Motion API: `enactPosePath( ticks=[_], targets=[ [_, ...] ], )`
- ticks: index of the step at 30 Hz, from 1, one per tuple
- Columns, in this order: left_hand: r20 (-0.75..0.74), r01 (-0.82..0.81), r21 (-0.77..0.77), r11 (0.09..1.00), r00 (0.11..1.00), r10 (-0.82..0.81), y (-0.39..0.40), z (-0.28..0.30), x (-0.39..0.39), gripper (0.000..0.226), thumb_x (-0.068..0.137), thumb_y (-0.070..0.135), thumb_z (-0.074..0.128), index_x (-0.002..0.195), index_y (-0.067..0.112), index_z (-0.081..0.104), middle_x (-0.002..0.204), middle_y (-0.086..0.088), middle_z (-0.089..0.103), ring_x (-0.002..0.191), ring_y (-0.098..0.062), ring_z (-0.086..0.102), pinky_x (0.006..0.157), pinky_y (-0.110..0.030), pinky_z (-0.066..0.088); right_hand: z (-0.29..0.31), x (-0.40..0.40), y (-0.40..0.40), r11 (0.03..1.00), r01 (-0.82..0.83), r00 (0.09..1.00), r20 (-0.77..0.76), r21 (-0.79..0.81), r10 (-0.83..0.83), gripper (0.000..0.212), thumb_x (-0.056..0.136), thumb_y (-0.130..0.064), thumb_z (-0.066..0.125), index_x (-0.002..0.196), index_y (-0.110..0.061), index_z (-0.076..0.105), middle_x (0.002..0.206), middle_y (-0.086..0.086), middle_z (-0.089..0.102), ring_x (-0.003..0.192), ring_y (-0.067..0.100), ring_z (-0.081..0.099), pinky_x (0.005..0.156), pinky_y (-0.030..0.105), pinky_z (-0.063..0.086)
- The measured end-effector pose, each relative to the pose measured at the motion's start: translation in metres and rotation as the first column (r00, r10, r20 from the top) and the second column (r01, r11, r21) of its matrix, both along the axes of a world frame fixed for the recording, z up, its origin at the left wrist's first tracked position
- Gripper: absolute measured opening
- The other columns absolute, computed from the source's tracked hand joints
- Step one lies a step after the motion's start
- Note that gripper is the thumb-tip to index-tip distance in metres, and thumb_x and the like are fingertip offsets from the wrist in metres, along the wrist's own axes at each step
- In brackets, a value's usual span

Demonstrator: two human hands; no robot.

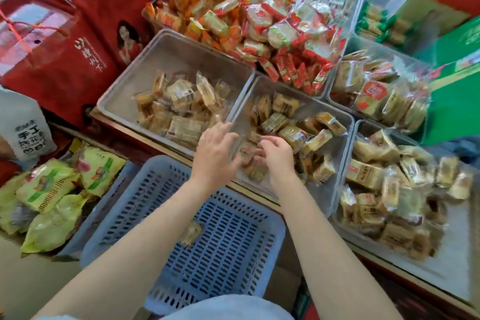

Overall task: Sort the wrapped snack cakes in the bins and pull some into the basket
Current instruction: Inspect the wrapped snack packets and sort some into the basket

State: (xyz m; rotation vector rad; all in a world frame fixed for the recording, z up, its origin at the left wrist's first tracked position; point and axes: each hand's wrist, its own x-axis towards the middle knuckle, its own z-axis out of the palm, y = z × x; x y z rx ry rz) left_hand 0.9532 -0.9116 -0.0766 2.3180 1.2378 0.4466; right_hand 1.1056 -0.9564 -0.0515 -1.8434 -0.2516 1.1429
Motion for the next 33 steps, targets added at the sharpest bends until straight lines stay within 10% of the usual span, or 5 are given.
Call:
enactPosePath(
  ticks=[3,9,13,25,33],
  targets=[
    [-0.311,0.136,0.068,0.988,0.944,-0.109,-0.007,-0.022,0.019,0.082,0.095,0.065,0.031,0.159,0.014,0.033,0.171,-0.015,0.011,0.159,-0.029,0.001,0.126,-0.044,-0.007,-0.023,0.037,-0.014,0.990,0.067,0.998,0.027,-0.125,-0.064,0.027,0.100,-0.014,0.058,0.127,-0.012,0.059,0.114,0.006,0.063,0.094,0.016,0.062,0.090,0.035,0.058],
    [-0.437,0.205,0.098,0.974,0.888,-0.143,-0.007,-0.032,0.017,0.109,0.087,0.088,0.018,0.161,0.008,0.023,0.170,-0.021,0.003,0.158,-0.035,-0.001,0.127,-0.046,-0.007,-0.064,0.051,-0.018,0.956,-0.062,0.953,-0.302,-0.287,-0.028,0.038,0.098,-0.022,0.066,0.130,-0.002,0.058,0.124,0.015,0.066,0.110,0.028,0.065,0.074,0.032,0.056],
    [-0.413,0.247,0.103,0.964,0.892,-0.184,-0.006,-0.030,0.013,0.121,0.079,0.095,0.021,0.161,0.007,0.023,0.170,-0.023,0.004,0.158,-0.038,0.001,0.128,-0.046,-0.006,-0.089,0.040,-0.014,0.946,-0.090,0.922,-0.385,-0.312,-0.039,0.055,0.093,-0.033,0.073,0.136,-0.002,0.058,0.128,0.017,0.067,0.115,0.034,0.065,0.094,0.050,0.058],
    [-0.204,0.086,-0.046,0.995,0.974,-0.094,0.010,-0.018,-0.010,0.130,0.065,0.095,0.051,0.162,0.015,0.020,0.171,0.001,0.015,0.155,-0.015,0.019,0.124,-0.030,0.001,-0.072,0.027,0.002,0.943,-0.231,0.903,-0.414,-0.240,0.116,0.041,0.085,-0.029,0.083,0.117,-0.008,0.068,0.117,0.006,0.072,0.114,0.025,0.065,0.102,0.044,0.053],
    [-0.204,0.087,-0.024,0.996,0.975,-0.090,0.012,-0.021,-0.011,0.123,0.067,0.090,0.048,0.161,0.015,0.023,0.170,-0.001,0.020,0.155,-0.018,0.022,0.126,-0.040,0.009,-0.084,-0.003,0.040,0.948,-0.140,0.979,-0.181,-0.284,0.090,0.091,0.086,-0.039,0.080,0.152,-0.001,0.032,0.150,0.017,0.048,0.132,0.034,0.052,0.108,0.050,0.049]
  ],
)
